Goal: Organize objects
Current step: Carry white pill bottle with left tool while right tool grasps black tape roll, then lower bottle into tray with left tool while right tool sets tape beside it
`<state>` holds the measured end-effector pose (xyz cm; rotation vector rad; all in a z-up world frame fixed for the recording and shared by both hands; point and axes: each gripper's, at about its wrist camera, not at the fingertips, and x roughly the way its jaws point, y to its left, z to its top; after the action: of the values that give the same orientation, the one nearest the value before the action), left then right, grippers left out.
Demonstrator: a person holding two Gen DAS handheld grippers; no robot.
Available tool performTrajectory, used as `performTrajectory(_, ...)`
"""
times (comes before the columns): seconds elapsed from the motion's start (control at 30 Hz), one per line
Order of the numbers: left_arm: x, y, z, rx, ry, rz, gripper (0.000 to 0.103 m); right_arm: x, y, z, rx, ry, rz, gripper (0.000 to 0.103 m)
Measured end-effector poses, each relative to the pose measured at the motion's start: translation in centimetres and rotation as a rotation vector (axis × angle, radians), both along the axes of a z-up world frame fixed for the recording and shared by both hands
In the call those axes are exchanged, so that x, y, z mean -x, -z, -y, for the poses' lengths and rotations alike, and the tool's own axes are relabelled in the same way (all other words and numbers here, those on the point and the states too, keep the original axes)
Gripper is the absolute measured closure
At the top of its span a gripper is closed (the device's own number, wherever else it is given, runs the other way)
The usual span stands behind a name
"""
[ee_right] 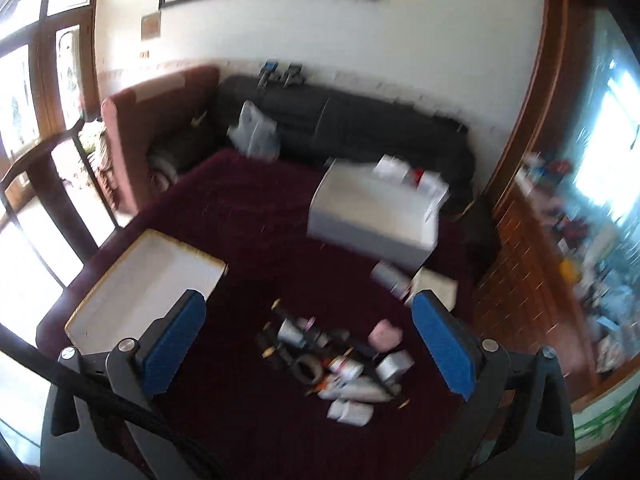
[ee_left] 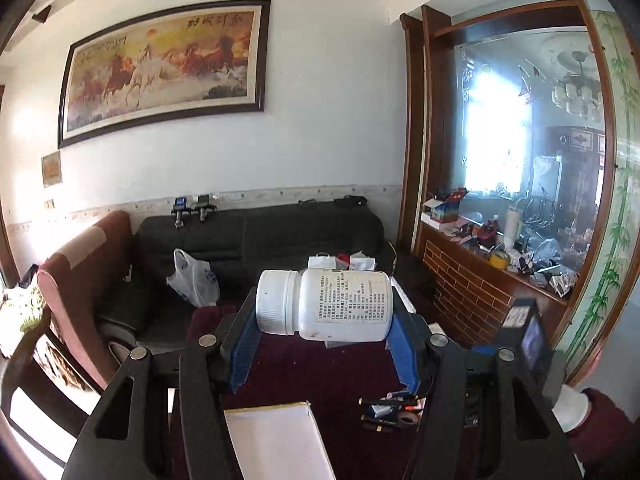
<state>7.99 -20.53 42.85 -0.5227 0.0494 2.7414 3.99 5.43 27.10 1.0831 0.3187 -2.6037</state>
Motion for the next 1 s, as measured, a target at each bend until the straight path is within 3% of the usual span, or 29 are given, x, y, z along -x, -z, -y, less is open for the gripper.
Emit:
performTrajectory(0.07, 1.0, 4.9, 0.1, -0.038, 0.037, 0.066, 0.051, 2.2, 8.4, -0.3, 0.059, 0.007, 0.16, 0.008)
performTrajectory(0.17, 1.7, 12.0, 0.5, -0.075, 0.048, 0.147, 0.051, 2.3, 15.6, -3.2, 0.104, 0.047, 0.286, 0.03)
performTrajectory(0.3, 2.6, 20.7, 0.8, -0.175, 0.094, 0.276, 0.051, 3.2, 18.8, -5.0, 0.045, 0.081, 0.253, 0.033)
performTrajectory(0.43, 3.1, 26.2, 1.0, -0.186, 0.043, 0.329, 0.051, 3.7, 19.1, -4.8, 0.013, 0.071, 0.238, 0.033)
performTrajectory(0.6, 3.8, 29.5, 1.8, -0.214, 0.033, 0.396, 0.051, 4.4, 19.8, -4.3, 0.032, 0.05, 0.217, 0.033)
performTrajectory(0.67, 3.6, 29.7, 1.5, -0.179, 0.011, 0.395, 0.051, 4.8, 20.5, -3.8, 0.011, 0.041, 0.224, 0.035)
performTrajectory(0.77, 3.4, 30.2, 0.9, -0.138, -0.002, 0.395, 0.051, 5.1, 21.7, -3.1, -0.049, 0.039, 0.228, 0.048)
performTrajectory(0.87, 3.7, 31.0, 0.8, -0.133, 0.014, 0.418, 0.051, 5.4, 22.5, -2.8, -0.057, 0.038, 0.233, 0.069)
performTrajectory(0.9, 3.6, 31.1, 0.6, -0.128, 0.012, 0.421, 0.051, 5.5, 22.4, -2.9, -0.042, 0.04, 0.228, 0.081)
performTrajectory(1.0, 3.5, 31.3, 0.3, -0.125, 0.009, 0.43, 0.051, 5.4, 22.2, -3.3, 0.011, 0.052, 0.234, 0.087)
